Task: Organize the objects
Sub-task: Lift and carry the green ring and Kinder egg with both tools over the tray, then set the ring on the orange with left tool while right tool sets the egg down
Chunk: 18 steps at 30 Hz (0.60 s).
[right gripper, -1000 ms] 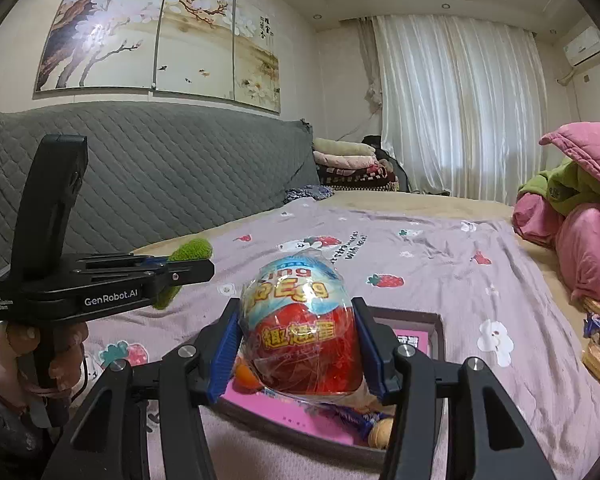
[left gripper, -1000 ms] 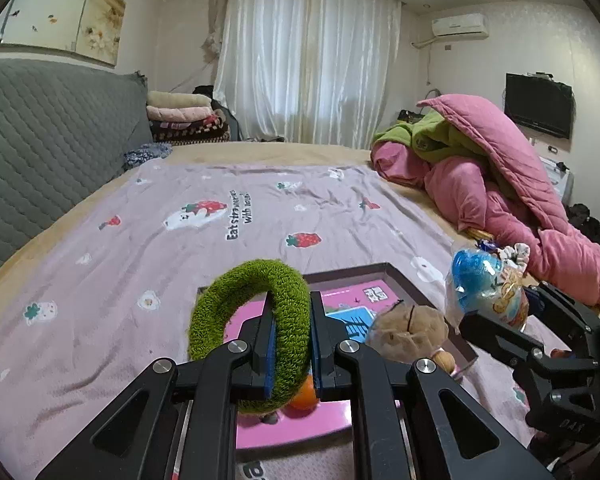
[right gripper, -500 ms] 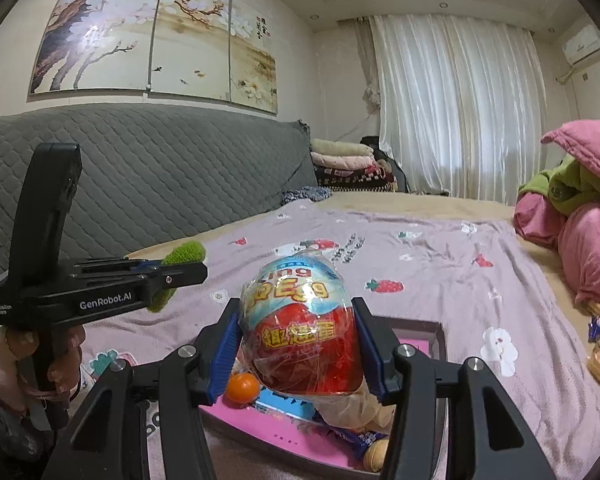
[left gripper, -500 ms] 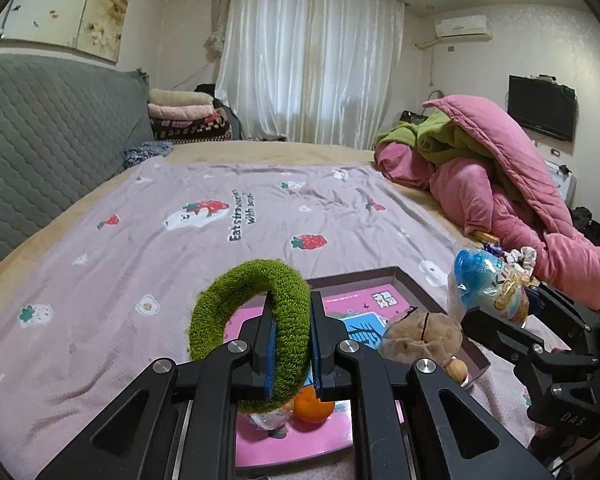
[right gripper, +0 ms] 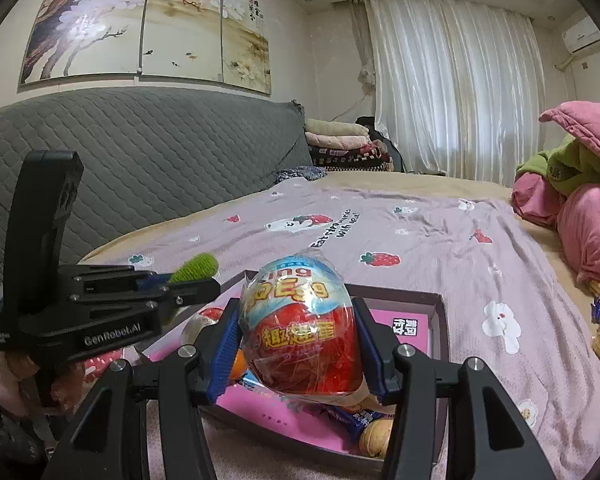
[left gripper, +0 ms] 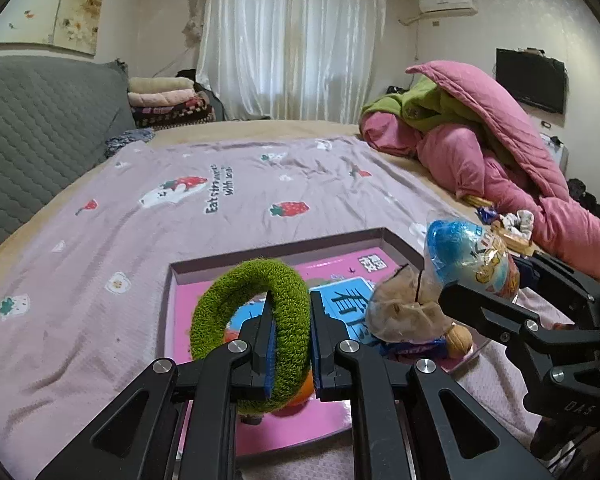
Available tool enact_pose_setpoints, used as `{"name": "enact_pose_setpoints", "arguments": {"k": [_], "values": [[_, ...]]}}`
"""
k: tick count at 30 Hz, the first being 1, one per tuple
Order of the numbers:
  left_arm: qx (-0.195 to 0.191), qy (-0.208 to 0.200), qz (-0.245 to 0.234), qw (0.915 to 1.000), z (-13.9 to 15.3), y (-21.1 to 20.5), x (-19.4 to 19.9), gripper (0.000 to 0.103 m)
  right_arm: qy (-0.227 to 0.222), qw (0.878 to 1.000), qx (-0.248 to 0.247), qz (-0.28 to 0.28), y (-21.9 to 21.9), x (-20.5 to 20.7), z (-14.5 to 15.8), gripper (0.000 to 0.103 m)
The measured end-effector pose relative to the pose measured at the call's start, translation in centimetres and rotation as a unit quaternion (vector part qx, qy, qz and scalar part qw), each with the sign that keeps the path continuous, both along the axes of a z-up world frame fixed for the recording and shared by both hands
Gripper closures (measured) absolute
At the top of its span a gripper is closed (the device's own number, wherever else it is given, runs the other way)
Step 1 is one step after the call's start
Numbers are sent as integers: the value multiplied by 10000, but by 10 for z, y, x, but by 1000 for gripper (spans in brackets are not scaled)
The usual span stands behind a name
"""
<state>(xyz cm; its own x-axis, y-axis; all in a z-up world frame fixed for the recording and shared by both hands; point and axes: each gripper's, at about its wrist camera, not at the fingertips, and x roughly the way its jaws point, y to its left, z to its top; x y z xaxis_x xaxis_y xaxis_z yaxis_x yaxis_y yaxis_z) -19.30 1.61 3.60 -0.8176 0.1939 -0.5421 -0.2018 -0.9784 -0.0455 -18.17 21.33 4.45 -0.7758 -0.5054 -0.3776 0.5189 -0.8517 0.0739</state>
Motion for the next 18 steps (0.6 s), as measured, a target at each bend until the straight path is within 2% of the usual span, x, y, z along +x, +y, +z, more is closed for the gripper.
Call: {"name": "enact_pose_setpoints", "arguments": {"k": [13, 18], "values": [[-89, -197, -112, 9997, -18, 11, -2, 90, -117, 9993, 353, 41, -8, 0, -13, 50], [-160, -286, -205, 9993, -27, 18, -2, 90, -314, 9982, 507, -27, -6, -5, -22, 50]]}}
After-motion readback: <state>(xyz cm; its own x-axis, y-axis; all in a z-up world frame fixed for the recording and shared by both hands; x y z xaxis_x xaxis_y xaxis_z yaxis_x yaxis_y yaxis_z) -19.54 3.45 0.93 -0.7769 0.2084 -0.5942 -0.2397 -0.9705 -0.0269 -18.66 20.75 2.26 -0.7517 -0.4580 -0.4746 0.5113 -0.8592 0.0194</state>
